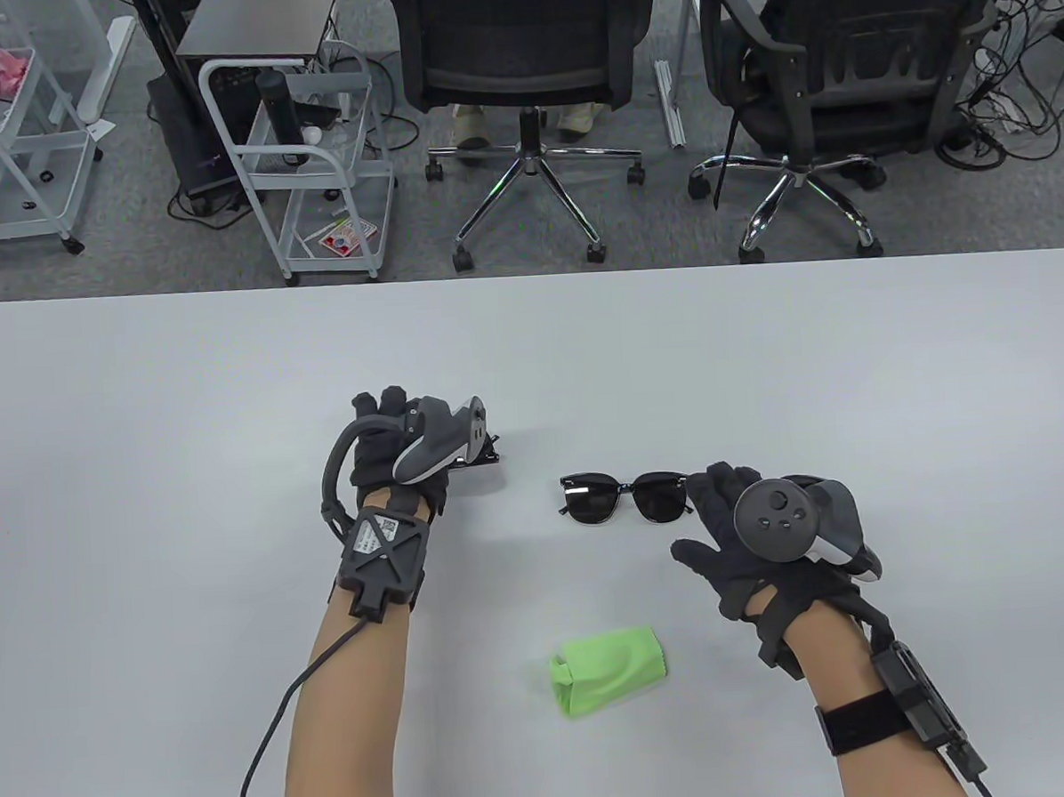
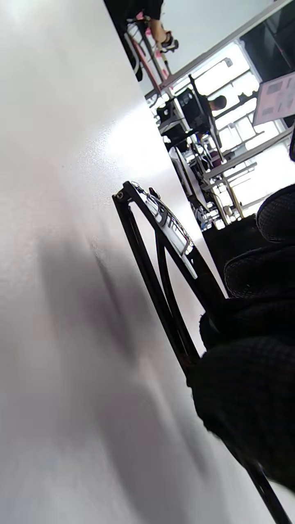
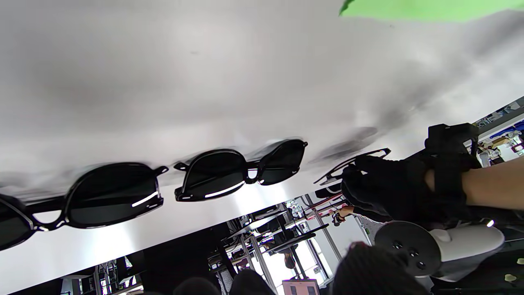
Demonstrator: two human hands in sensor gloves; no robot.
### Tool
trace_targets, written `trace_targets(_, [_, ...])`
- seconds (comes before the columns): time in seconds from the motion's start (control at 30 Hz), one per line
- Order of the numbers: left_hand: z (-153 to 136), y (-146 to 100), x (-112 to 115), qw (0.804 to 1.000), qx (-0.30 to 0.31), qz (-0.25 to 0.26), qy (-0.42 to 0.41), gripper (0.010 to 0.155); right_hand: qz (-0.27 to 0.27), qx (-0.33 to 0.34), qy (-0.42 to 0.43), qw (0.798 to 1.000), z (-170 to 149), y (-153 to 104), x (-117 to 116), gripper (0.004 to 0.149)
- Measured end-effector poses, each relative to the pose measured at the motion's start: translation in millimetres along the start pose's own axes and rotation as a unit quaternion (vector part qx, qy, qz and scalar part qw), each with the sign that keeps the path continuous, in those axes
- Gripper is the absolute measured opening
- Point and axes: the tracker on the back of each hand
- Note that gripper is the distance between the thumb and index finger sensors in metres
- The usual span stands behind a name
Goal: Dust sunglasses
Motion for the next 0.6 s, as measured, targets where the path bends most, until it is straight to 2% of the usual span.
trace_targets(0.13, [-16.6, -39.8, -8.9, 0.989, 0.016, 0.004, -0.144, 0.052, -0.006, 0.02, 0.011, 1.0, 10.7, -1.8, 1.9, 0.08])
trace_targets(0.33, [-34.8, -97.7, -23.8, 0.965, 0.014, -0.002, -0.26, 0.053, -0.016, 0.055, 0.042, 0.997, 29.5, -0.3, 4.9, 0.079])
trace_targets(0.5, [-20.8, -140.3, -31.3, 0.93, 0.027, 0.001, -0.366, 0.054, -0.035, 0.081, 0.04, 0.995, 47.1, 2.4, 9.3, 0.078])
trace_targets(0.6, [-4.4, -149.9, -27.5, 0.913, 0.04, -0.008, -0.406, 0.054, -0.034, 0.096, 0.065, 0.993, 58.9, 4.2, 8.2, 0.077])
Point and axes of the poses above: the tracker on the back of each hand, its own z axis roughly to the thumb side, its own y axis roughly from the wrist to the fingertips, x = y × z, and after that the axes turned 8 degrees about -y, right-handed
